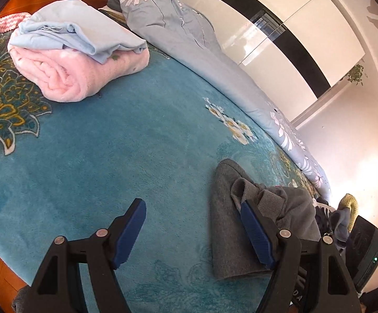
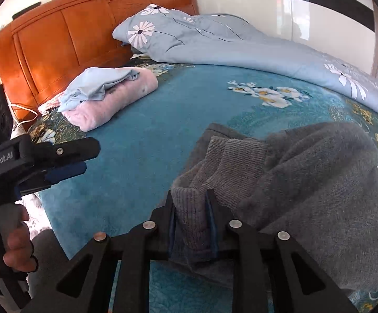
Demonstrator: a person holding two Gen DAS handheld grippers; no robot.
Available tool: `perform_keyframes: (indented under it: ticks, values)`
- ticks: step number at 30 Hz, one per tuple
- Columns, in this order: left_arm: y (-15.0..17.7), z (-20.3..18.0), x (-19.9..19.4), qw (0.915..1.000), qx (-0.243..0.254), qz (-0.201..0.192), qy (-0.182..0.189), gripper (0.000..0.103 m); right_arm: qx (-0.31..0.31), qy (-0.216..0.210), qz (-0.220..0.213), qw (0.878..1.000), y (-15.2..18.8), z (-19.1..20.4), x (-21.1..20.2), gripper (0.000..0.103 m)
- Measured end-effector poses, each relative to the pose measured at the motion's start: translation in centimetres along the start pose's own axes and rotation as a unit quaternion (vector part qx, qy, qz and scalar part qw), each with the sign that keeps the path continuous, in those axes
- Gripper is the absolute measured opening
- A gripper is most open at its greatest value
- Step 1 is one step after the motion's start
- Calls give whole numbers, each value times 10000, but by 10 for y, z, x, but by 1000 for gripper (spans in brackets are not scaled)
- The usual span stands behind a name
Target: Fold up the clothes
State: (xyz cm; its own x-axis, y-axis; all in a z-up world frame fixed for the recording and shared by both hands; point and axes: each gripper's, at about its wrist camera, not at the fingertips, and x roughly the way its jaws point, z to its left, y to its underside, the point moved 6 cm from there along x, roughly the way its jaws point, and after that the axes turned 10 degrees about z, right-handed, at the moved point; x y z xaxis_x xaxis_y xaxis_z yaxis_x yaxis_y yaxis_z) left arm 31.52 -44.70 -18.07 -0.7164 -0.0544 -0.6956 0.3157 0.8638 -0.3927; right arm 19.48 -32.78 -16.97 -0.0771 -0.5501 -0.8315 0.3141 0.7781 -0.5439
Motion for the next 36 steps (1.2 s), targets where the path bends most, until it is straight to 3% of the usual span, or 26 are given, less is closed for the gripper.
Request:
perform_keyframes:
  ticks: [2,4,9,14,20,24,27,31,34,36]
  values:
    - [1,-12,4,9997,129,102,191,78,-104,-280,-34,9995,3,4,-13,42]
    - [0,-28,10,9983,370,225,382,78,-41,-470,-162,9988,6,-1,-32,42]
    - [-6,-76,50,9873,1203,772,700,79,784,-10,-690,9945,17,-66,-87,47]
    - [-11,-101,98,9753,1618,1288,772,79,1803,153,-947,9789,41,-134,-118,48]
    - [-10,-120,113,9637,2235,1326,610,79,2264,169,-894,9698,61,-160,-118,48]
    - [-18,-121,92,9662,2492,654,26,77,2361,99,-858,9679,67,-164,-114,48]
    - [-16,-130,96,9569,2661,1056,485,79,2434,47,-831,9664,71,-168,-111,48]
    - [-7,-131,123,9516,2594,1553,552,77,2541,-38,-821,9637,77,-171,-109,48]
    - [1,-124,125,9538,2196,1749,1067,77,2592,-75,-813,9624,80,-174,-111,48]
    - [4,-120,118,9503,1863,1863,1658,74,2623,-17,-780,9618,83,-179,-111,48]
